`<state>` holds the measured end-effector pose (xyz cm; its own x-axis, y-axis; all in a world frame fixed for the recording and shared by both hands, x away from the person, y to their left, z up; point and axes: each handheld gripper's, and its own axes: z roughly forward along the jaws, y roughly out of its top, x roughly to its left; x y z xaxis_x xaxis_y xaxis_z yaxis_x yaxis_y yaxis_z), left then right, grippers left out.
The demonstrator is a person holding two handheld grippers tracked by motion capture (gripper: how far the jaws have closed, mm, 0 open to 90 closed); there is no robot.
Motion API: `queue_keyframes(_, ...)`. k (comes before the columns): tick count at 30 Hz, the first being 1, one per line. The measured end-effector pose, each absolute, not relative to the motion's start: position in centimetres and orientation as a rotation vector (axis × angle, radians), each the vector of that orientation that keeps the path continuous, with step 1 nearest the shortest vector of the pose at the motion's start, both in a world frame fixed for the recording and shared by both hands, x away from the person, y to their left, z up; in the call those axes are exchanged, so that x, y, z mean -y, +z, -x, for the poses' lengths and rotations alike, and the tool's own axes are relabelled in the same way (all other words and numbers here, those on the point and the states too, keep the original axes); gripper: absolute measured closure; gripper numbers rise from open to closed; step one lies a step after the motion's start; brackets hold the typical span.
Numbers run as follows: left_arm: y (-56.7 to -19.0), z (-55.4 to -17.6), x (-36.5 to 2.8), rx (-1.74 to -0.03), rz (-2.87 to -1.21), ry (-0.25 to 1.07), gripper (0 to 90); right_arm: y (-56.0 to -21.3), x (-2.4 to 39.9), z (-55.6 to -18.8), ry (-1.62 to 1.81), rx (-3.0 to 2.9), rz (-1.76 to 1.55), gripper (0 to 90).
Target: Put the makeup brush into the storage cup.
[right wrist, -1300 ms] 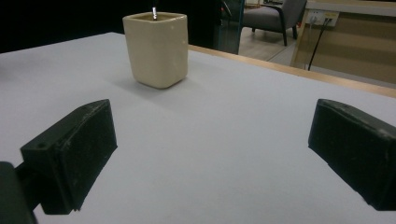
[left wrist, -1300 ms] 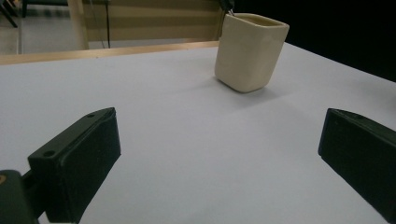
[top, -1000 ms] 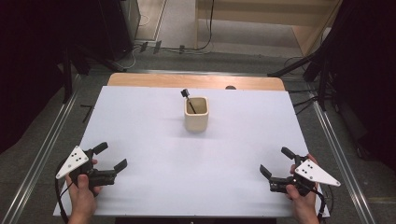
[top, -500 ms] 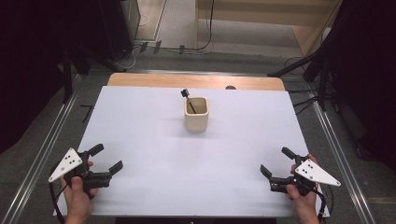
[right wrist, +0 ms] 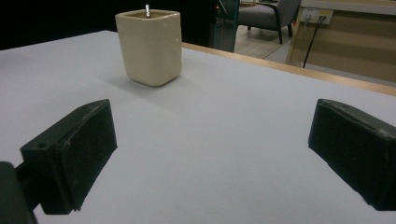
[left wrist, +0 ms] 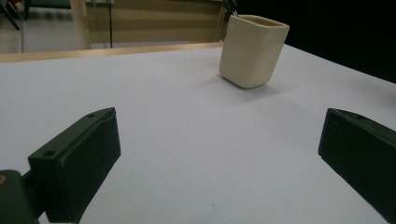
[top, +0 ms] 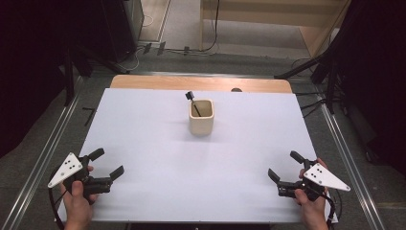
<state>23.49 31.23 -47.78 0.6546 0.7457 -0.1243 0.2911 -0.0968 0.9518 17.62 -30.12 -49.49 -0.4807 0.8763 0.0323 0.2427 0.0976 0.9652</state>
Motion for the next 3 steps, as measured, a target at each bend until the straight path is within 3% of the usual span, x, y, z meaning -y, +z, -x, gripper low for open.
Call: queue_keyframes(3, -47.93, -23.51, -31.09, -0.858, -1.68, 0.466, 0.0, -49.62, 30.11, -17.73, 1.408, -1.805, -1.094, 1.5)
